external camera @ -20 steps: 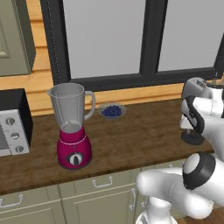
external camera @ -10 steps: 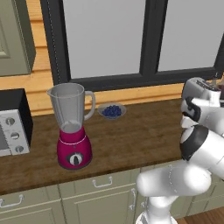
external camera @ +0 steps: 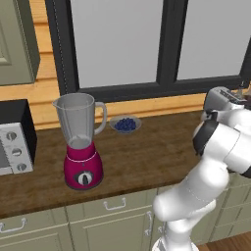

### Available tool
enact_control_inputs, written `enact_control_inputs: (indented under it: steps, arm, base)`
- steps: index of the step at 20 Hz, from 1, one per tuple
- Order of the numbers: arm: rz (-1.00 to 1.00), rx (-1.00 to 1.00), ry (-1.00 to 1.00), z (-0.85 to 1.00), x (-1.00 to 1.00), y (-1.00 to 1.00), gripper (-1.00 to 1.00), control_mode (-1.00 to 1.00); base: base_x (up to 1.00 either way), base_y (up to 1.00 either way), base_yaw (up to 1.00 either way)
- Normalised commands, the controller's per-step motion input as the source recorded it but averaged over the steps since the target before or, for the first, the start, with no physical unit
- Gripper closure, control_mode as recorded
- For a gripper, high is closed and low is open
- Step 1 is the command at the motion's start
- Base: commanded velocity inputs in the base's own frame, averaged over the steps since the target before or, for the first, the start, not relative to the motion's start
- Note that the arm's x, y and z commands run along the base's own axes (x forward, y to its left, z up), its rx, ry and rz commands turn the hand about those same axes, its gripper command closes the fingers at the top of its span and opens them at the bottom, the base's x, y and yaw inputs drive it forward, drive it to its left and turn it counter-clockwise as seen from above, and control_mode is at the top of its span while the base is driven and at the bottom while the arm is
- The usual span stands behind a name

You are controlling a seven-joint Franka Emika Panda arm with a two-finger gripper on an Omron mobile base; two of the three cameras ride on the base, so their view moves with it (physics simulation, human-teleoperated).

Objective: Close the lid blender by securely placing the lid on top.

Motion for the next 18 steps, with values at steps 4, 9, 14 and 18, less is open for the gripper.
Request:
enact_control_inputs:
  steps: [4,9,14,18]
  arm:
    - [0.00,0.00,0.05,-0.34,0.22,-0.17,-1.00,-1.00]
    - [0.00,0.00,0.03,-0.31,0.22,-0.07,-1.00,-1.00]
    - [0.00,0.00,0.01,-0.12,0.18,-0.18,-1.00,-1.00]
    - [0.00,0.00,0.01,-0.16,0.18,-0.11,-1.00,-1.00]
  base:
    - [0.00,0.00,0.00]
    - [0.00,0.00,0.00]
    - [0.00,0.00,0.00]
    - [0.00,0.00,0.00]
